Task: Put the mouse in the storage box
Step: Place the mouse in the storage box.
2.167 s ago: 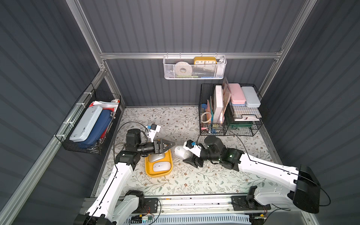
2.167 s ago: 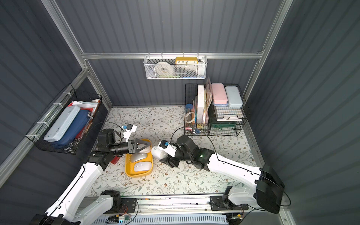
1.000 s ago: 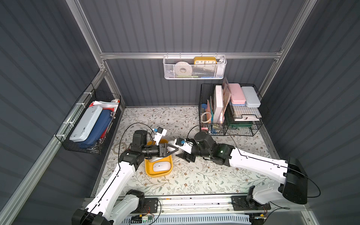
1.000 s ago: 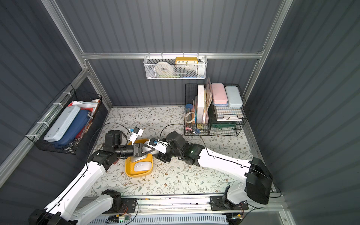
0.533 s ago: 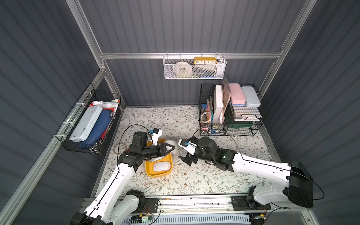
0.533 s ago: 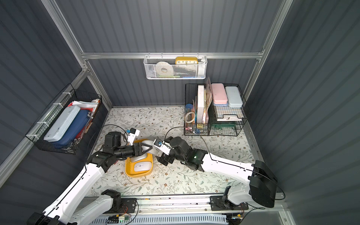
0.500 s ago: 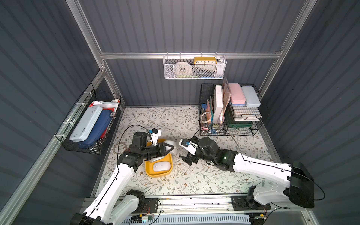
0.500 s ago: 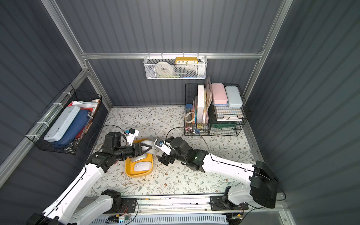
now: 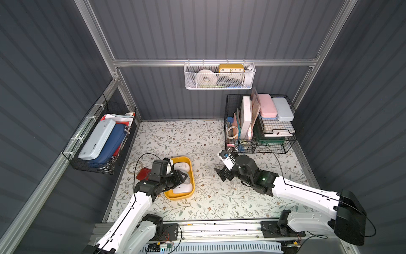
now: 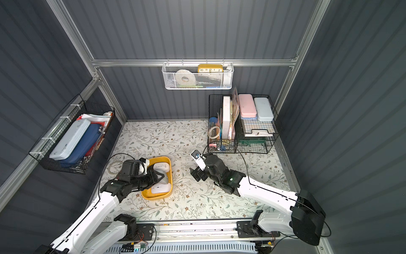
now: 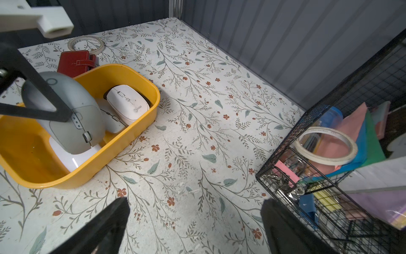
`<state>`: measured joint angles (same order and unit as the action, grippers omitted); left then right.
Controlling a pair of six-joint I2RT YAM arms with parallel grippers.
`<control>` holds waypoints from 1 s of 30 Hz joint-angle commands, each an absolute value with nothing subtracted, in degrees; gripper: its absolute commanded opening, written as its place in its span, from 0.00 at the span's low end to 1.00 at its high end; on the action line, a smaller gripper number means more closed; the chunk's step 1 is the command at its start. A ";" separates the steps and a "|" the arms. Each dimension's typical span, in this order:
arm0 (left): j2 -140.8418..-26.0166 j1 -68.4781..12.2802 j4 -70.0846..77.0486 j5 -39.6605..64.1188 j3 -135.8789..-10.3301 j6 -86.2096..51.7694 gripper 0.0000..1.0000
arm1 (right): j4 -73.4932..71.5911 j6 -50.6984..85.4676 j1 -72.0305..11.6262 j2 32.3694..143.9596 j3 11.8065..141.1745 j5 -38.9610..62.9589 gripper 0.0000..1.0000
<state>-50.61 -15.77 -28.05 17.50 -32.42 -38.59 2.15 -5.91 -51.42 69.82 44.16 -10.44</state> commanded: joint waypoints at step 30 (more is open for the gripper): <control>-51.48 -15.73 -17.57 12.39 -26.07 -40.08 0.88 | 3.09 -0.96 -47.90 67.32 42.85 -6.36 0.99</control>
<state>-52.05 -15.77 -15.92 13.91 -25.45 -40.38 2.61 -1.26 -48.21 67.31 42.89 -6.94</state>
